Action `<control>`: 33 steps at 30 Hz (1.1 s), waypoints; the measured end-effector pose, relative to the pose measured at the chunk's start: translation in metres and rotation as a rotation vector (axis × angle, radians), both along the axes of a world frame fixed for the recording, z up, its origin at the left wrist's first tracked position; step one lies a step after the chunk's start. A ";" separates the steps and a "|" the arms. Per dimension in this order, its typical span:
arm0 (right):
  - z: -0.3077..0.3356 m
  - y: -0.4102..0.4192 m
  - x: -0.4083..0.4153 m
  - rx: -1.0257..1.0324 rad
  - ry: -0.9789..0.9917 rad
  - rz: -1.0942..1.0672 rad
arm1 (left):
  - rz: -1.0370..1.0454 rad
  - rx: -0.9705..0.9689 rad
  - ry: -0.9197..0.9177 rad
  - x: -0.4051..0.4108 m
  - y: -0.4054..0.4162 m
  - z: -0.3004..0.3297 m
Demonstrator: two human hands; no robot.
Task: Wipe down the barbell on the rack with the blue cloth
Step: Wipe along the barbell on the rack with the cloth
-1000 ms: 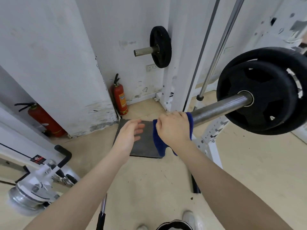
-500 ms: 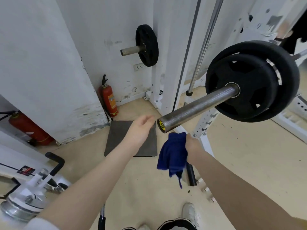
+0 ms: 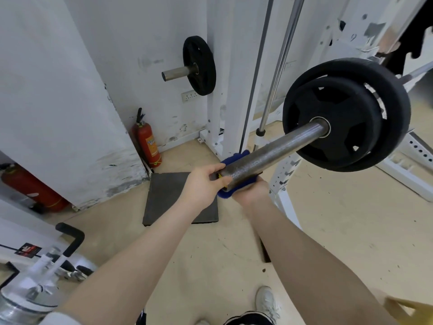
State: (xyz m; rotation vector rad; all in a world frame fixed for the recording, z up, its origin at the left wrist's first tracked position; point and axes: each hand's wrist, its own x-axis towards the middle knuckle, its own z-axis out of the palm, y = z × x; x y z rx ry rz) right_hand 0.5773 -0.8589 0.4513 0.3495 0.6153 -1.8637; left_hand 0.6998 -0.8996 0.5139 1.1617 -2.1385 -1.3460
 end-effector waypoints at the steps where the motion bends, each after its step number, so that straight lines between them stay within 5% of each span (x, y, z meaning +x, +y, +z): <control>1: -0.002 -0.002 0.004 -0.014 -0.018 0.014 | 0.016 0.032 0.018 0.000 0.001 0.000; 7: 0.014 0.002 0.023 0.001 0.099 0.236 | 0.015 0.175 0.054 0.000 -0.001 -0.003; 13: 0.007 0.006 0.000 0.135 -0.076 -0.051 | -0.011 0.131 0.033 0.000 -0.006 -0.005; 18: 0.004 0.013 0.027 0.282 -0.215 0.005 | -0.037 0.206 0.072 0.000 -0.010 -0.007; 24: 0.055 0.036 0.022 0.217 -0.068 -0.212 | -0.023 0.196 0.102 -0.002 -0.006 -0.011; 26: 0.061 0.032 0.033 0.238 0.065 -0.228 | -0.022 0.182 0.102 -0.001 -0.004 -0.011; 31: 0.034 0.028 0.067 0.553 0.868 -0.116 | -0.023 0.192 0.132 0.001 0.001 -0.009; 33: 0.034 0.024 0.051 0.674 1.018 -0.105 | -0.021 0.182 0.121 0.001 0.002 -0.008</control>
